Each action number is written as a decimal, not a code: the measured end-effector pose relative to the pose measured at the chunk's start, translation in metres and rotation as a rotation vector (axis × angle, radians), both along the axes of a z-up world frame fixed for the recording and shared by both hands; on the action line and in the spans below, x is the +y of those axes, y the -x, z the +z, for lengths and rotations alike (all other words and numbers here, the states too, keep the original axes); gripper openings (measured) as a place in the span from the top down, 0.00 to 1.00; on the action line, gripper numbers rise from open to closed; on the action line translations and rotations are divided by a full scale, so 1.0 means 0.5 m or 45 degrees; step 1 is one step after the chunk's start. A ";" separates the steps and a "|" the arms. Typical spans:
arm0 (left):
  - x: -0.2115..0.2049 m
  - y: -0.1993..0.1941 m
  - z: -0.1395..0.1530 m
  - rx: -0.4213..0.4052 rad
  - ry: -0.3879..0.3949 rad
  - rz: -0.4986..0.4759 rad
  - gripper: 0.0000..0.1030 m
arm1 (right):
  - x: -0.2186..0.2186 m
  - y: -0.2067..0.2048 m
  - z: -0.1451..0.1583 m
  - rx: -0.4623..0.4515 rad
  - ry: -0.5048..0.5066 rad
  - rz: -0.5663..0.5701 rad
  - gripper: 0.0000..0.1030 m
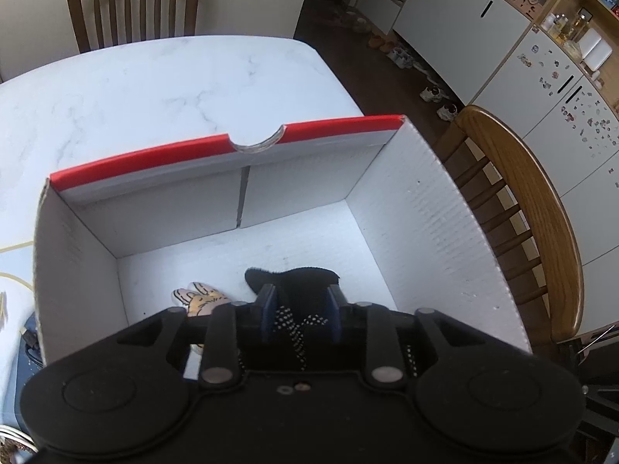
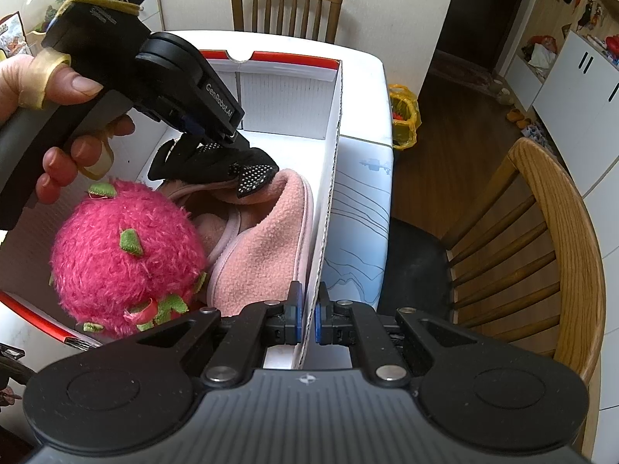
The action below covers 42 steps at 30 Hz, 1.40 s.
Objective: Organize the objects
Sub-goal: 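Lift the black glove into the shoebox and release it onto the scarf, then move the left gripper to the brown beaded hair tie and grasp it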
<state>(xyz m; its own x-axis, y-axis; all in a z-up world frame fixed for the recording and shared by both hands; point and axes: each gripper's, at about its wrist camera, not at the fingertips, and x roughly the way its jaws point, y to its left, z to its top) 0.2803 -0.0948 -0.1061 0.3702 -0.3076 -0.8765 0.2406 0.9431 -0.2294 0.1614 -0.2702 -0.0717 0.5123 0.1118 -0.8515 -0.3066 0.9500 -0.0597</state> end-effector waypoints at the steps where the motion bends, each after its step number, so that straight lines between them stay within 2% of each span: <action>1: 0.000 0.002 0.003 -0.003 0.006 -0.001 0.68 | 0.000 0.000 0.000 0.000 -0.002 -0.001 0.94; 10: 0.008 0.028 0.056 -0.076 0.063 -0.028 0.53 | 0.001 0.003 -0.003 0.006 0.017 0.004 0.94; 21: 0.067 0.081 0.133 -0.165 0.085 0.021 0.44 | 0.002 0.006 -0.005 0.017 0.035 0.004 0.94; 26: 0.113 0.104 0.161 -0.213 0.082 0.063 0.39 | 0.007 0.008 -0.006 0.017 0.049 0.003 0.94; 32: 0.185 0.132 0.189 -0.277 0.047 0.134 0.39 | 0.014 0.009 -0.004 0.017 0.072 0.002 0.94; 42: 0.313 0.145 0.191 -0.304 -0.030 0.272 0.28 | 0.019 0.008 -0.003 0.023 0.091 -0.010 0.94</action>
<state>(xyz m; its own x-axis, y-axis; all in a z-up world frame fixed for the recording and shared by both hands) 0.2077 0.0617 -0.0109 0.6206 -0.1813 -0.7629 0.0811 0.9825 -0.1675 0.1574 -0.2609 -0.0734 0.4975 0.0462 -0.8662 -0.3009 0.9458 -0.1224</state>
